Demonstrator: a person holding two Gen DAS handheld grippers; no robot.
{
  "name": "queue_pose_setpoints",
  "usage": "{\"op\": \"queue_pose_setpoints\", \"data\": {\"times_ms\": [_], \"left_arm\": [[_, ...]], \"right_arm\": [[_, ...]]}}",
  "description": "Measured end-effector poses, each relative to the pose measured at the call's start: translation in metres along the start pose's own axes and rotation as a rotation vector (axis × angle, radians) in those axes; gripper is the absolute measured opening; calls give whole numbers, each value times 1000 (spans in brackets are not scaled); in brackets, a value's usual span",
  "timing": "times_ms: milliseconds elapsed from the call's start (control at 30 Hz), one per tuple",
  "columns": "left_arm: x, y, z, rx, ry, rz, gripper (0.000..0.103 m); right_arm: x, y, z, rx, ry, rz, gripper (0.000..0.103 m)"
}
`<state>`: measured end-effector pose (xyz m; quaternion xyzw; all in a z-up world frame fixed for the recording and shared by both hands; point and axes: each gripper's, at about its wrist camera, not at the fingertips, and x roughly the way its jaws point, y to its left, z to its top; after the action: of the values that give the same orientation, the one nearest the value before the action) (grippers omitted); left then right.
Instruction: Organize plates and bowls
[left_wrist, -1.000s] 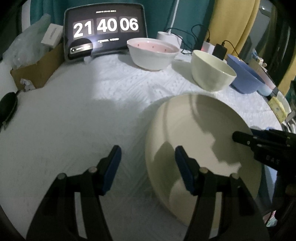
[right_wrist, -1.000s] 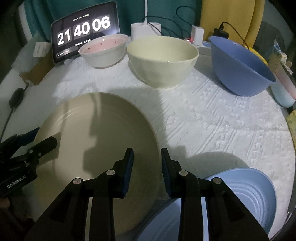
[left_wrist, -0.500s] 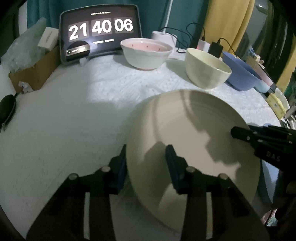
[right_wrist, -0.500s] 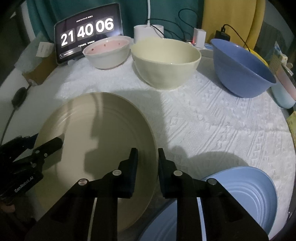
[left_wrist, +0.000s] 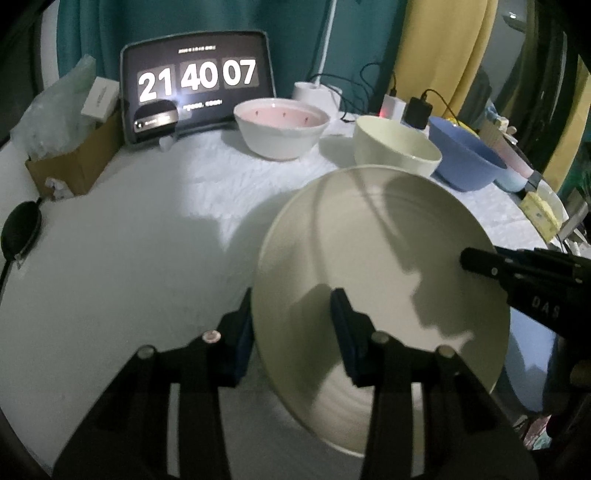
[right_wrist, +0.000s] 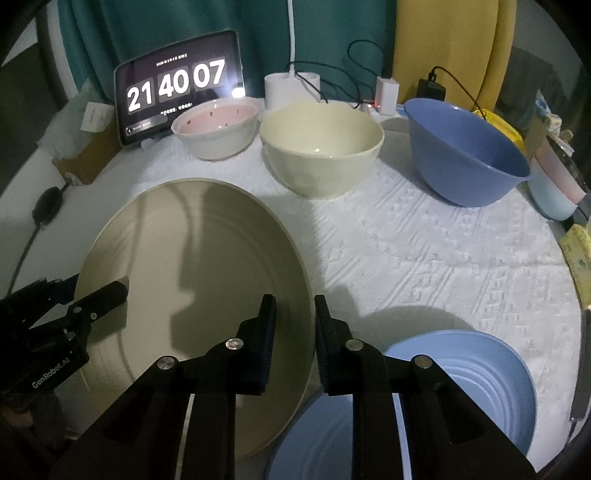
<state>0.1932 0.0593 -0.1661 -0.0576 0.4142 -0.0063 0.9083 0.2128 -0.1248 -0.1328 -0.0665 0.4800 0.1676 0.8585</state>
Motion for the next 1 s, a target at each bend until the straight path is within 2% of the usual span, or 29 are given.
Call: {"op": "queue_pose_setpoints", "data": {"times_ms": [467,1000], "left_arm": [[-32,-15,3,28,-69,-11,40],[-52,-46,0,84,-95,-39,40]], "right_arm": [[-38,-6,-4,9,-76,-11,22],[-71,-28,-21,50,-126,-35,22]]}}
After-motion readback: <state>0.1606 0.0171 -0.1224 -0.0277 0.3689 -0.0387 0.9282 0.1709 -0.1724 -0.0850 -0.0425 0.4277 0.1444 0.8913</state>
